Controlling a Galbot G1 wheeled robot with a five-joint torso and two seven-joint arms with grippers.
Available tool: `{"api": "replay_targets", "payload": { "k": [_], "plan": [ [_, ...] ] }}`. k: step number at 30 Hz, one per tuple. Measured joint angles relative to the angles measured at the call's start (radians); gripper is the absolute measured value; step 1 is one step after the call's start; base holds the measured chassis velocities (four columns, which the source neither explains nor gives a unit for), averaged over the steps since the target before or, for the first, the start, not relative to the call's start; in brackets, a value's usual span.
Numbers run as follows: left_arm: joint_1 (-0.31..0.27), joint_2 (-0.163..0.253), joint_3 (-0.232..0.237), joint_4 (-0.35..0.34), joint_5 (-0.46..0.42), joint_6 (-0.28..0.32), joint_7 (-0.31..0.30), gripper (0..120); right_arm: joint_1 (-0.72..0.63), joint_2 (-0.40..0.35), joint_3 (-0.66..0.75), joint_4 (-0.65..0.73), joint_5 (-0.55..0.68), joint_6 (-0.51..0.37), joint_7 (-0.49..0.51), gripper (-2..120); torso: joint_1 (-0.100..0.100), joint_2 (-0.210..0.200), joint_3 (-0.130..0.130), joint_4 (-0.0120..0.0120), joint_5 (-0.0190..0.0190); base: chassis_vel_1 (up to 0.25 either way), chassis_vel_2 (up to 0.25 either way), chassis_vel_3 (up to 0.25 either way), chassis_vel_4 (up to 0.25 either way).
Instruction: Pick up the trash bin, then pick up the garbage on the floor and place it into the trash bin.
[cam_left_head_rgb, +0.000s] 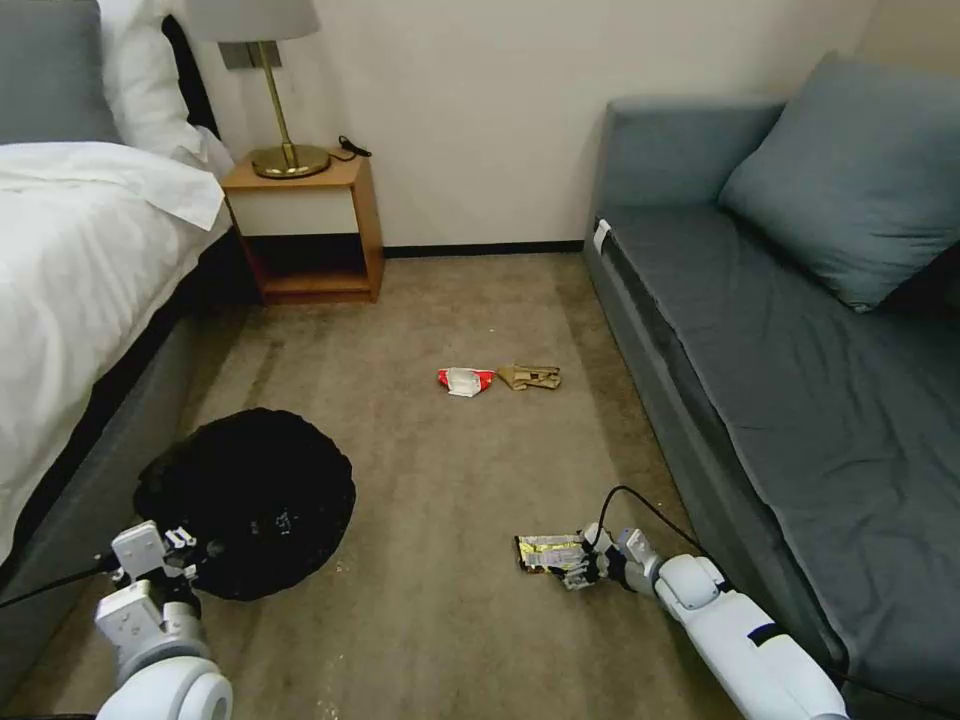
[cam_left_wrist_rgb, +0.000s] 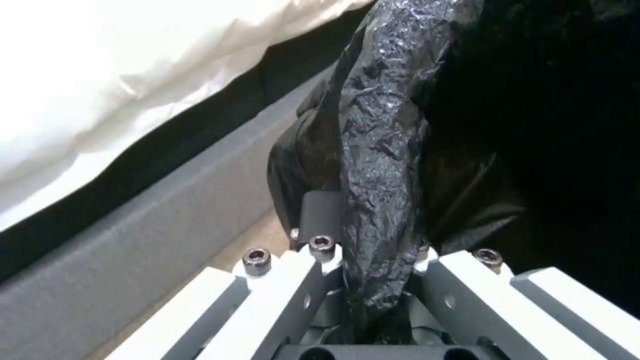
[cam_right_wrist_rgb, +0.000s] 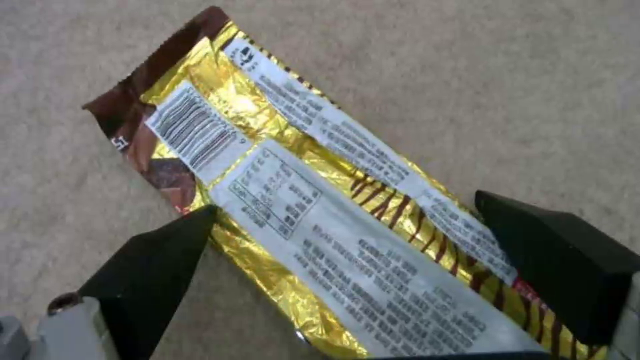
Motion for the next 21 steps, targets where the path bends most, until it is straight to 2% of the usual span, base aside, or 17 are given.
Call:
{"api": "replay_targets", "payload": {
  "k": [5,9,12,19,20,21],
  "plan": [
    [0.002,0.001,-0.002,-0.003,0.000,-0.001,0.001,3,0.002,0.001,0.004,-0.007,-0.005,0.005,-0.014,95,0.000,0.000,0.000,-0.0001,-0.0001,0.000,0.000,0.000,0.000],
    [0.001,-0.001,-0.001,-0.003,0.000,-0.003,0.001,3,-0.001,-0.001,0.010,-0.007,-0.006,0.013,-0.035,79,0.000,0.000,0.000,-0.0001,-0.0001,0.000,0.000,0.000,0.000],
    [0.001,-0.001,0.000,-0.003,0.000,-0.004,0.001,3,-0.002,-0.002,0.011,-0.007,-0.006,0.015,-0.038,76,0.000,0.000,0.000,-0.0001,-0.0001,0.000,0.000,0.000,0.000],
    [-0.002,0.001,0.000,-0.002,0.000,-0.004,0.002,3,-0.004,-0.003,0.015,-0.002,-0.001,0.016,-0.039,59,0.000,0.000,0.000,0.0001,0.0005,0.000,0.000,0.000,0.000],
    [-0.002,0.001,0.000,-0.001,0.000,-0.005,0.002,3,-0.004,-0.004,0.016,0.000,0.001,0.016,-0.039,54,0.000,0.000,0.000,0.0000,0.0001,0.000,0.000,0.000,0.000],
    [-0.001,0.001,0.000,-0.001,0.000,-0.009,0.003,3,-0.005,-0.004,0.017,0.005,0.004,0.015,-0.037,39,0.000,0.000,0.000,-0.0001,0.0000,0.000,0.000,0.000,0.000]
  ]
}}
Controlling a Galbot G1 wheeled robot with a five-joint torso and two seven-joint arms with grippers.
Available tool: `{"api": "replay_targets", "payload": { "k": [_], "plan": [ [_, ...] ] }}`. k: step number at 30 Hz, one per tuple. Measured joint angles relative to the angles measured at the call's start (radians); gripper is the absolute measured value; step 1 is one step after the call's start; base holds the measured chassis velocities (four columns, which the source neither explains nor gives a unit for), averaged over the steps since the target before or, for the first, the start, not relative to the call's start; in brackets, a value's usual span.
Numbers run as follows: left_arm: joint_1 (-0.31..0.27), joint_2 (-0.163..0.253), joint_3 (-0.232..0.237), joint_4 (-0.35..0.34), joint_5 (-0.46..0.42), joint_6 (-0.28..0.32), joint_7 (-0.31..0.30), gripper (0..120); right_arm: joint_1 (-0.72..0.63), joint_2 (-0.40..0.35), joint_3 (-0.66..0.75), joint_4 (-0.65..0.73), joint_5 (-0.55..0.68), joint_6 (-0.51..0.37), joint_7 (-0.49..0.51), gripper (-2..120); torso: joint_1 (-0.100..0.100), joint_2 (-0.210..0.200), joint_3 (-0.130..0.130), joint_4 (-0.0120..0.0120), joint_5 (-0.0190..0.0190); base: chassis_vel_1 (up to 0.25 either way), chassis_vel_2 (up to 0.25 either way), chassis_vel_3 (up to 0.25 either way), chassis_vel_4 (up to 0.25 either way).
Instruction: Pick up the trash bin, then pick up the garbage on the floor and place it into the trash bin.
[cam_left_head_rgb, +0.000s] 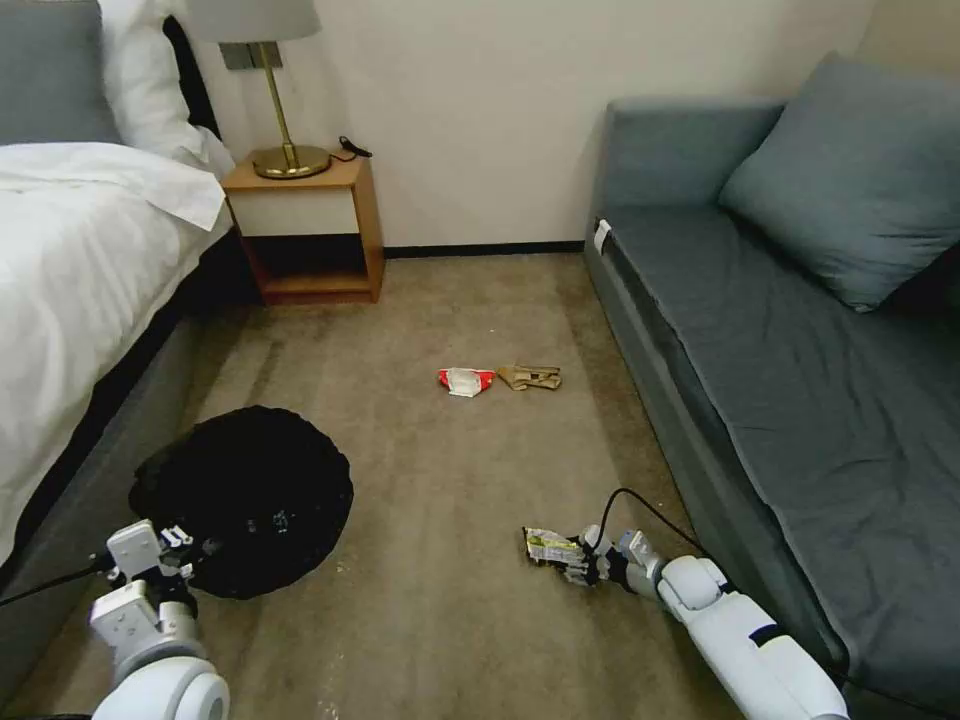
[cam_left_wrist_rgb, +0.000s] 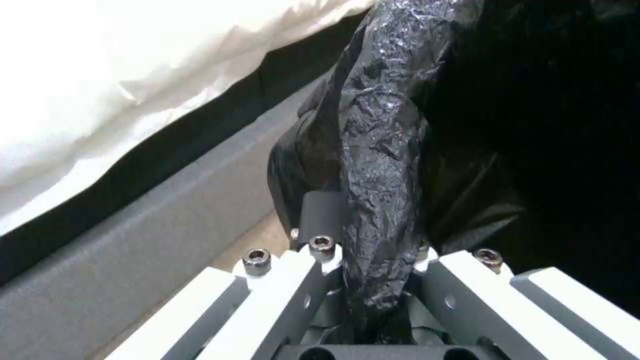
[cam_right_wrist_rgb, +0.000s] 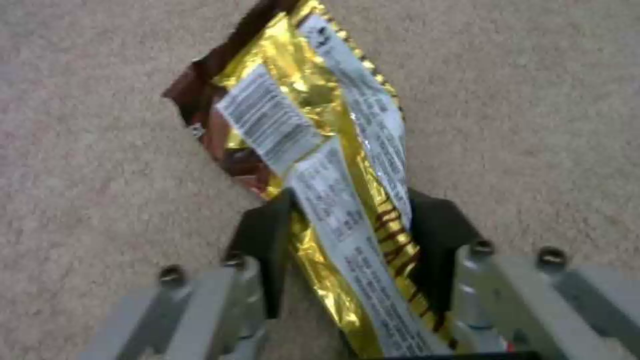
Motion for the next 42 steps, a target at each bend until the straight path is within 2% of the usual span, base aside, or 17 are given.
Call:
{"api": "replay_targets", "payload": {
  "k": [4,6,8,10,12,18,22,24,26,29,31,33,36,37,40,42],
  "plan": [
    [0.001,0.000,0.000,0.000,0.000,-0.001,0.000,3,0.000,0.000,-0.001,0.006,0.004,-0.003,0.001,32,0.000,0.000,0.000,0.0000,0.0001,0.000,0.000,0.000,0.000],
    [0.001,0.000,0.000,0.001,0.000,-0.003,0.001,3,0.000,0.000,-0.001,0.017,0.013,-0.005,0.002,18,0.000,0.000,0.000,0.0000,0.0001,0.000,0.000,0.000,0.000],
    [0.002,0.000,0.000,0.001,0.000,-0.004,0.001,3,0.000,0.000,-0.002,0.019,0.016,-0.005,0.002,16,0.000,0.000,0.000,0.0000,0.0001,0.000,0.000,0.000,0.000],
    [0.003,0.000,0.000,0.001,0.000,-0.006,0.001,3,-0.001,-0.002,-0.003,0.033,0.031,-0.005,0.003,5,0.000,0.000,0.000,0.0000,0.0000,0.000,0.000,0.000,0.000],
    [0.004,0.000,0.000,0.001,0.000,-0.008,0.002,3,-0.002,-0.004,-0.003,0.047,0.042,-0.006,0.003,0,0.000,0.000,0.000,0.0000,0.0000,0.000,0.000,0.000,0.000],
    [0.007,0.000,0.001,0.001,0.005,-0.012,0.004,3,-0.002,-0.008,-0.013,0.103,0.070,-0.011,0.007,0,0.000,0.000,0.000,-0.0001,0.0000,0.000,0.000,0.000,0.000],
    [0.007,-0.004,0.008,0.004,0.011,-0.013,0.004,3,0.004,-0.009,-0.039,0.185,0.112,-0.033,0.015,0,0.000,0.000,0.000,0.0000,-0.0001,0.000,0.000,0.000,0.000],
    [0.008,-0.007,0.013,0.004,0.017,-0.013,0.004,3,0.008,-0.009,-0.074,0.269,0.154,-0.059,0.028,0,0.000,0.000,0.000,0.0000,-0.0001,0.000,0.000,0.000,0.000],
    [0.008,-0.007,0.014,0.004,0.018,-0.014,0.004,3,0.009,-0.009,-0.079,0.280,0.159,-0.062,0.031,0,0.000,0.000,0.000,-0.0001,-0.0001,0.000,0.000,0.000,0.000],
    [0.013,-0.011,0.022,0.004,0.025,-0.015,0.004,3,0.023,0.002,-0.146,0.437,0.244,-0.104,0.087,0,0.000,0.000,0.000,0.0000,-0.0002,0.000,0.000,0.000,0.000],
    [0.014,-0.012,0.024,0.004,0.026,-0.015,0.004,3,0.029,0.007,-0.162,0.471,0.266,-0.115,0.106,0,0.000,0.000,0.000,0.0001,-0.0001,0.000,0.000,0.000,0.000],
    [0.016,-0.015,0.029,0.005,0.032,-0.016,0.005,3,0.048,0.025,-0.219,0.567,0.331,-0.143,0.175,0,0.000,0.000,0.000,0.0000,-0.0003,0.000,0.000,0.000,0.000],
    [0.016,-0.016,0.032,0.005,0.035,-0.017,0.005,3,0.062,0.035,-0.253,0.617,0.369,-0.155,0.218,0,0.000,0.000,0.000,0.0003,-0.0002,0.000,0.000,0.000,0.000],
    [0.015,-0.018,0.036,0.009,0.038,-0.018,0.005,3,0.081,0.051,-0.308,0.673,0.420,-0.160,0.293,0,0.000,0.000,0.000,0.0000,-0.0004,0.000,0.000,0.000,0.000],
    [0.011,-0.025,0.048,0.023,0.050,-0.021,0.006,3,0.119,0.105,-0.372,0.714,0.465,-0.168,0.388,0,0.000,0.000,0.000,0.0001,-0.0001,0.000,0.000,0.000,0.000],
    [0.009,-0.028,0.051,0.027,0.053,-0.021,0.006,3,0.130,0.124,-0.386,0.714,0.472,-0.170,0.405,0,0.000,0.000,0.000,0.0001,-0.0004,0.000,0.000,0.000,0.000]
  ]
}}
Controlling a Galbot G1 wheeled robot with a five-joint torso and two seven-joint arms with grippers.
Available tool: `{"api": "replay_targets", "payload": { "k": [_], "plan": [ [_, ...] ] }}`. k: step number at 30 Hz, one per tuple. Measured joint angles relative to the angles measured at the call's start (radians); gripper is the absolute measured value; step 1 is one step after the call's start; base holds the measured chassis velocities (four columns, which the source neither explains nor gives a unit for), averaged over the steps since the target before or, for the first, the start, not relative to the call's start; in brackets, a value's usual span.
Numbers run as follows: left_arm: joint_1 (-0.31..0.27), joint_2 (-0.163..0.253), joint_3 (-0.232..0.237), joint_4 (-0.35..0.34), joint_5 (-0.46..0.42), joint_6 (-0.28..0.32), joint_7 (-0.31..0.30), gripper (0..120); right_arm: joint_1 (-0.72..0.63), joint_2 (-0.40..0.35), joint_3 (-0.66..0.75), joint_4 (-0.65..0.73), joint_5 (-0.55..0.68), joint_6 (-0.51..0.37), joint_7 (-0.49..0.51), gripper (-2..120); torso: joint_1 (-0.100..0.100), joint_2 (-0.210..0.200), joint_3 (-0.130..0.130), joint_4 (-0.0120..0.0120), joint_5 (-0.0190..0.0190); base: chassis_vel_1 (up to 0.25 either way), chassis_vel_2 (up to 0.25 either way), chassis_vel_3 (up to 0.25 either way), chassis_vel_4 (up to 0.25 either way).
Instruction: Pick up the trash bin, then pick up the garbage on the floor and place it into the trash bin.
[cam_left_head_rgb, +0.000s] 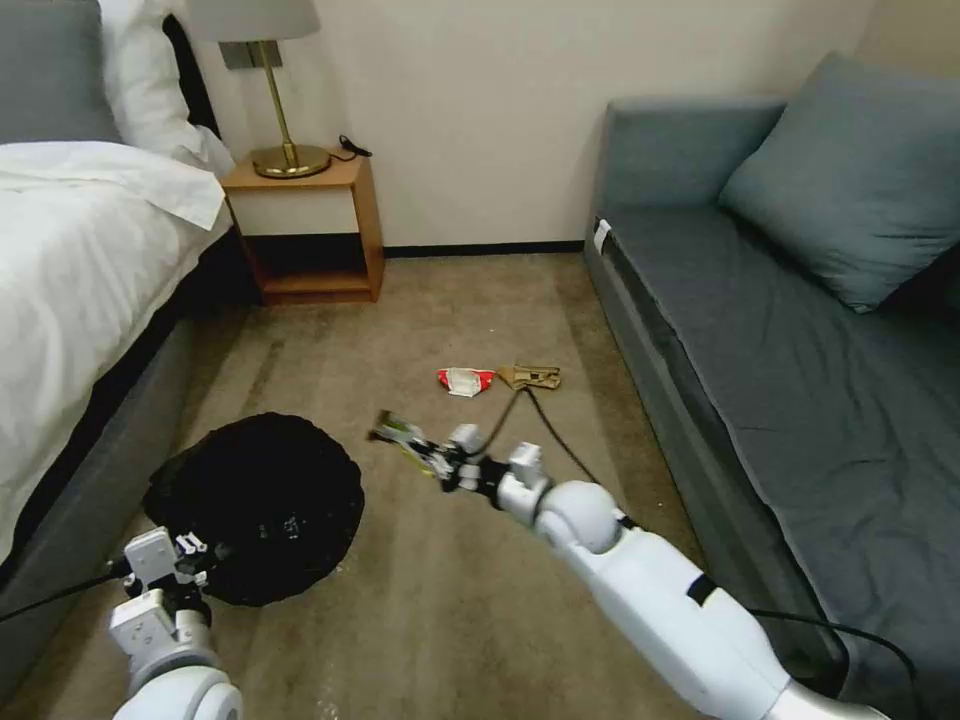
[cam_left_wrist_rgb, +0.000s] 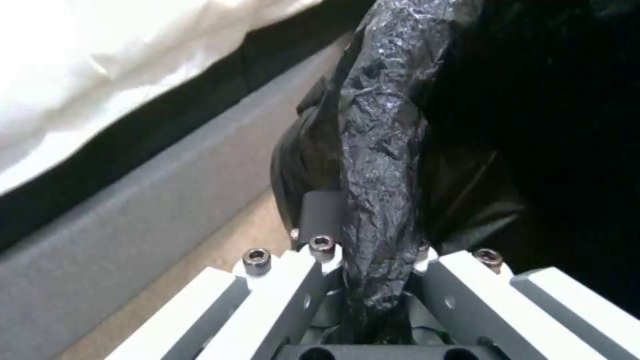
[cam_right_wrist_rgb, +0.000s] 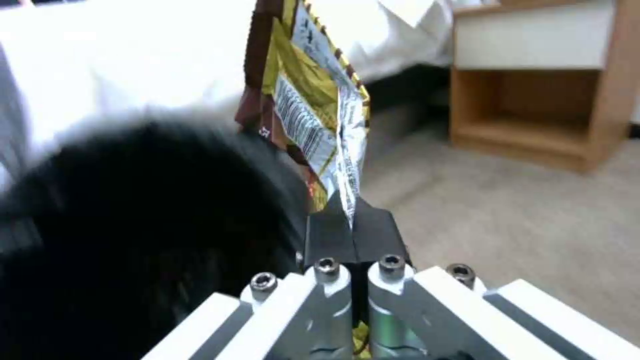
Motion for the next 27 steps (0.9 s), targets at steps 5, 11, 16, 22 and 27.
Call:
{"api": "replay_targets", "payload": {
  "k": [5,11,16,22,27],
  "plan": [
    [-0.013,-0.023,0.030,0.023,0.022,-0.001,0.002,3,0.056,0.103,-0.079,-0.038,0.024,0.006,0.089,0,0.000,0.000,0.000,0.0001,0.0002,0.000,0.000,0.000,0.000],
    [-0.028,-0.033,0.040,0.038,0.026,-0.004,0.002,3,0.042,0.181,-0.146,-0.092,0.007,0.039,0.131,0,0.000,0.000,0.000,0.0001,0.0002,0.000,0.000,0.000,0.000],
    [-0.033,-0.027,0.031,0.038,0.016,-0.004,0.002,3,0.020,0.191,-0.160,-0.107,-0.009,0.053,0.131,0,0.000,0.000,0.000,-0.0001,0.0003,0.000,0.000,0.000,0.000],
    [-0.038,-0.026,0.023,0.021,-0.003,-0.001,0.001,3,0.007,0.199,-0.184,-0.148,-0.042,0.080,0.136,0,0.000,0.000,0.000,-0.0001,0.0003,0.000,0.000,0.000,0.000],
    [-0.034,-0.022,0.019,-0.002,-0.023,0.002,0.002,3,0.007,0.216,-0.196,-0.212,-0.111,0.102,0.180,0,0.000,0.000,0.000,-0.0001,0.0003,0.000,0.000,0.000,0.000]
  ]
}}
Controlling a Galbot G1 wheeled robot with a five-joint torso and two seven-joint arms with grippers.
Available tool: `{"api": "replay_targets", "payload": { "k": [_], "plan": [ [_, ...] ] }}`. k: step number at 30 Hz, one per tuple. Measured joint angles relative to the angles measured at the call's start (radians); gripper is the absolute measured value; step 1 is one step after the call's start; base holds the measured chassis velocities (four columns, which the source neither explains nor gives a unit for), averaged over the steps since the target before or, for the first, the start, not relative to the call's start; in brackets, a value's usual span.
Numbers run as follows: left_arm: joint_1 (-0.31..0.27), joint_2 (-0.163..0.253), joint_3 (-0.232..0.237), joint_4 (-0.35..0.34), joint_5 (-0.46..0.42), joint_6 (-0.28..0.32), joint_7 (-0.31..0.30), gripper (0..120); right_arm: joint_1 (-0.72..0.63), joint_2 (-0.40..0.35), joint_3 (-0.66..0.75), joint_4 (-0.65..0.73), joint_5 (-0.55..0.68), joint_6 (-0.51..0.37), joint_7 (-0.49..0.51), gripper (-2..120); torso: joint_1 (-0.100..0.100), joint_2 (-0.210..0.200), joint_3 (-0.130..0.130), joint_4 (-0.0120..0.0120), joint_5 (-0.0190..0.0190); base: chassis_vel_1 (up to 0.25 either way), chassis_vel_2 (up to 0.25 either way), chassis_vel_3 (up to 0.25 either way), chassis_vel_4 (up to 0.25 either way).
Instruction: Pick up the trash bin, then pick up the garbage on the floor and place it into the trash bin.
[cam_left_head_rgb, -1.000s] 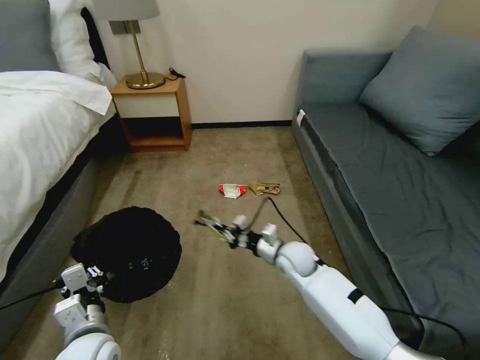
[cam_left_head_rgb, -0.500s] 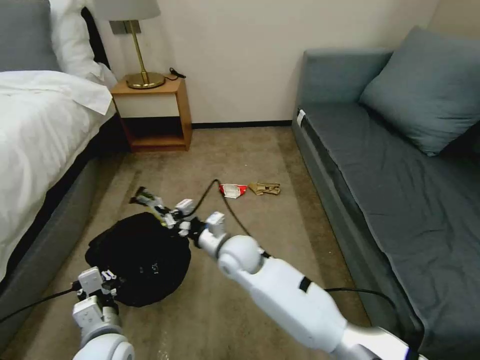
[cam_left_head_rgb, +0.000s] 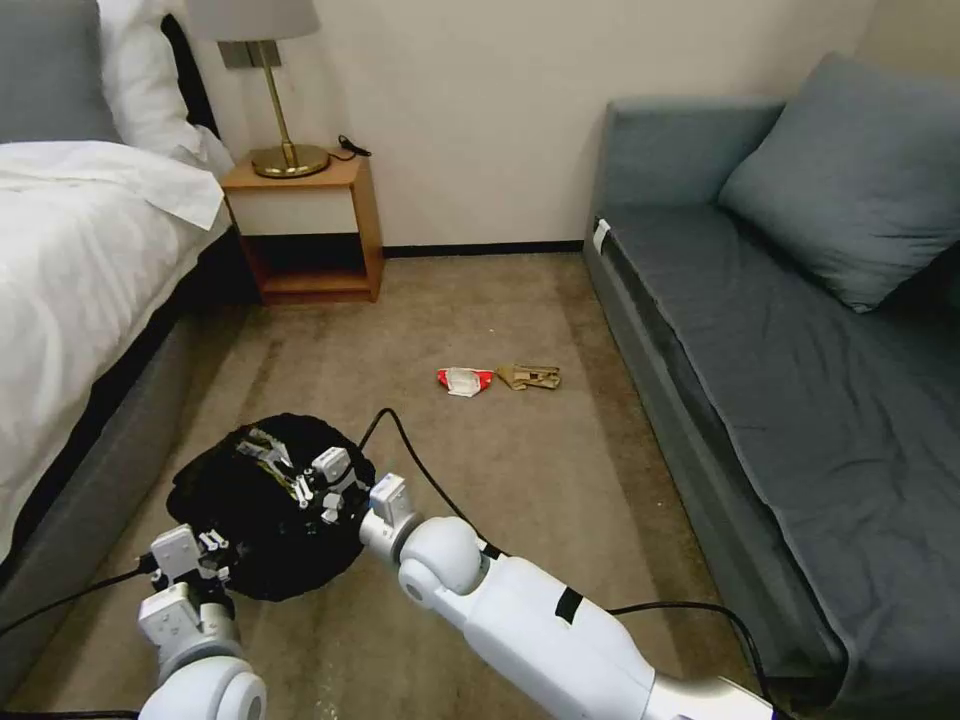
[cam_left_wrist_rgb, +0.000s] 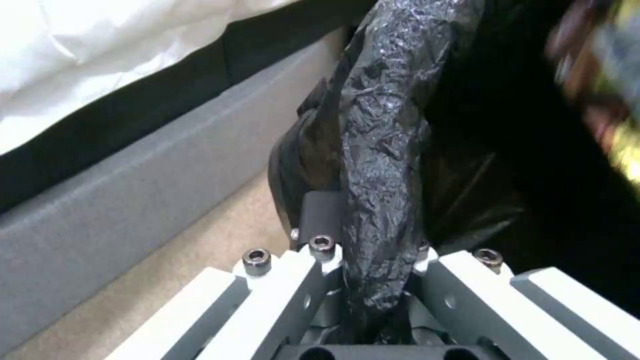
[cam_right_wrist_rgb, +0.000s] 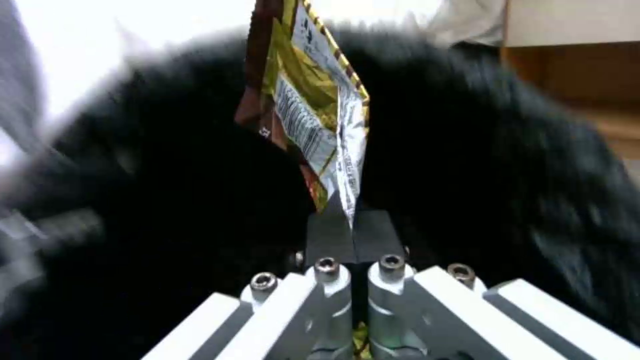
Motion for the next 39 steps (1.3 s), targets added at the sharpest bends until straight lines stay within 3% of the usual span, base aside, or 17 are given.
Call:
{"api": "replay_targets", "payload": {
  "k": [4,10,18,28,32,39],
  "plan": [
    [0.000,0.007,-0.015,-0.011,-0.018,-0.002,0.000,3,-0.003,0.007,-0.003,-0.012,-0.018,-0.001,0.015,0,0.000,0.000,0.000,0.0000,0.0001,0.000,0.000,0.000,0.000],
    [0.009,0.010,-0.020,-0.016,-0.022,-0.006,0.000,3,-0.017,0.009,-0.004,-0.005,-0.028,-0.001,0.027,17,0.000,0.000,0.000,0.0000,0.0001,0.000,0.000,0.000,0.000],
    [0.005,0.015,-0.032,-0.011,-0.031,-0.008,0.003,3,-0.042,0.001,0.003,0.045,-0.031,-0.008,0.045,52,0.000,0.000,0.000,0.0000,0.0001,0.000,0.000,0.000,0.000],
    [0.009,0.021,-0.038,-0.005,-0.034,-0.015,0.003,3,-0.077,-0.006,0.009,0.098,-0.024,0.030,0.086,85,0.000,0.000,0.000,0.0001,0.0001,0.000,0.000,0.000,0.000],
    [0.010,0.029,-0.063,0.001,-0.051,-0.024,0.003,3,-0.113,-0.035,0.066,0.171,0.007,0.050,0.147,99,0.000,0.000,0.000,0.0001,0.0002,0.000,0.000,0.000,0.000],
    [0.017,0.034,-0.082,-0.020,-0.073,-0.028,0.003,3,-0.210,-0.099,0.201,0.269,0.020,0.084,0.207,100,0.000,0.000,0.000,-0.0001,0.0004,0.000,0.000,0.000,0.000]
  ]
}}
